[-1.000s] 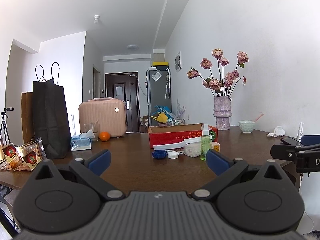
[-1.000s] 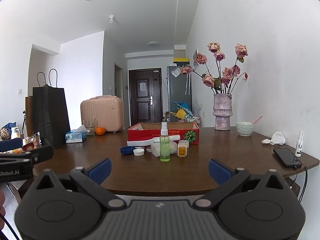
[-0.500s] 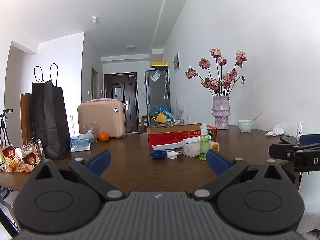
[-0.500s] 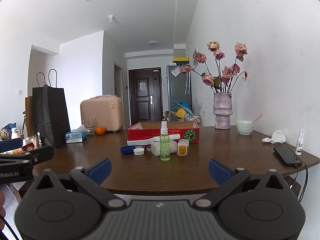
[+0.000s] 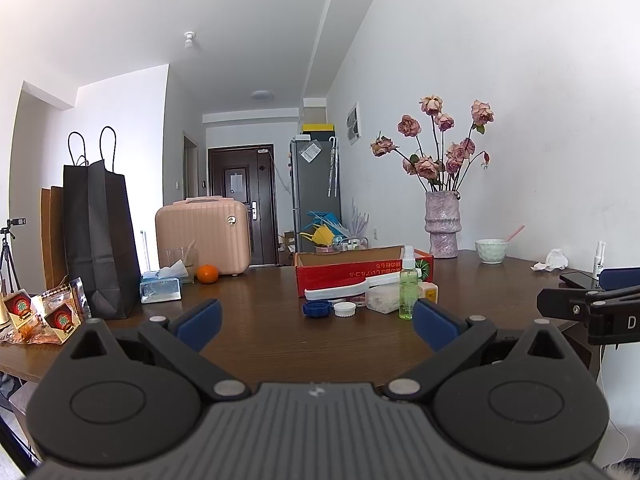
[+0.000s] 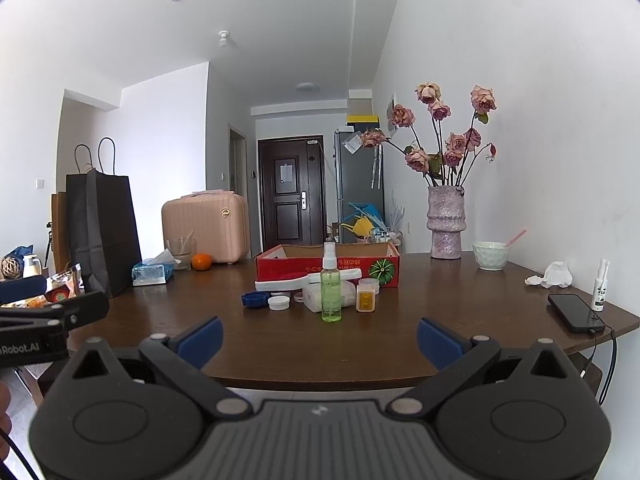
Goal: Organize rigid objects
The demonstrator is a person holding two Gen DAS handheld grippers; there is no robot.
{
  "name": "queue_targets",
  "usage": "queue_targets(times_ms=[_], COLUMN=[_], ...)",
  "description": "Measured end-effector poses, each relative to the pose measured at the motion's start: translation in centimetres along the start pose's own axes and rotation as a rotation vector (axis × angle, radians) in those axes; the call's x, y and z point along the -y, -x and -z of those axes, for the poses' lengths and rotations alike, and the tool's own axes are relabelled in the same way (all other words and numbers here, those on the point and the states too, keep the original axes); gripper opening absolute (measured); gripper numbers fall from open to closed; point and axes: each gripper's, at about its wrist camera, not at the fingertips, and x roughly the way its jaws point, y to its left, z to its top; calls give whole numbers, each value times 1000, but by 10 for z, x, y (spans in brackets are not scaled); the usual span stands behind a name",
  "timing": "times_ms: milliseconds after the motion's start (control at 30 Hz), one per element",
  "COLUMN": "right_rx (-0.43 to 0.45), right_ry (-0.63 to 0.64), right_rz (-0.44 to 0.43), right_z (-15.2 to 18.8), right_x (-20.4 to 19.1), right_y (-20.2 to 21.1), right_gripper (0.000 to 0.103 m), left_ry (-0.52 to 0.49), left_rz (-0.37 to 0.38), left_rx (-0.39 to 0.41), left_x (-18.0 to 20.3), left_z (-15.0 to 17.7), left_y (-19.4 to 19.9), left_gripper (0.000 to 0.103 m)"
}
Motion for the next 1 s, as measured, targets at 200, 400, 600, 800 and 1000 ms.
queue_targets(times_ms=[200,400,600,800,1000], right_rx=[8,7,6,7,7], right_ry=[5,4,4,1,7], right_rz=[1,1,1,1,9], right_z=[1,1,1,2,14], right_x=[0,0,0,0,-3], right_y=[1,2,2,2,-5], right_gripper=[103,103,103,103,103], left_ry=[1,0,0,-4,-23], left_rz=[2,1,1,5,4], left_rx=[-4,-4,-4,-5,-38], left_x=[-1,-1,-1,-1,0], left_z=[0,0,0,1,10], left_y=[-1,-1,-1,-1,-12], left_gripper=[103,103,103,103,103])
